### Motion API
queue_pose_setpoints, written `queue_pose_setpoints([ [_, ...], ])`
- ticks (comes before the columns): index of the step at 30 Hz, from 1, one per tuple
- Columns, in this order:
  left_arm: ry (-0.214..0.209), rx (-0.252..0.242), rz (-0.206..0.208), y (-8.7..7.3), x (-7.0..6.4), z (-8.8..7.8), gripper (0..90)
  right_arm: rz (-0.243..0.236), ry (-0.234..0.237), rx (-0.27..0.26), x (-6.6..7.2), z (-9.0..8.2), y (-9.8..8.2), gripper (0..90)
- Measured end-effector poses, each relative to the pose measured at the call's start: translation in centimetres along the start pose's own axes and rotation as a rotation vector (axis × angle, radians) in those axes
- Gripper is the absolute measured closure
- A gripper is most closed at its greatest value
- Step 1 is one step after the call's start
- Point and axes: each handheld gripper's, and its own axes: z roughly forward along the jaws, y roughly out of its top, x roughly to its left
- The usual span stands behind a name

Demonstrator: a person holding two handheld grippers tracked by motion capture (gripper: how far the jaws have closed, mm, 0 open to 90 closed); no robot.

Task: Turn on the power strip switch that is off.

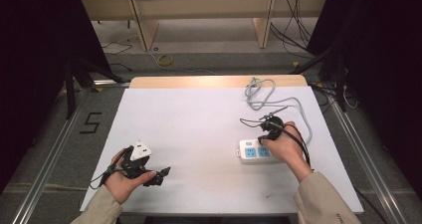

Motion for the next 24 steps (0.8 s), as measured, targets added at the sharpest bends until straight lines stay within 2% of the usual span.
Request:
queue_pose_setpoints([
  [24, 0.001, 0.001, 0.001, 0.0, -0.07, 0.0, 3.2, 0.003, -0.006, 0.032, 0.12, 0.09, 0.31, 90.0],
])
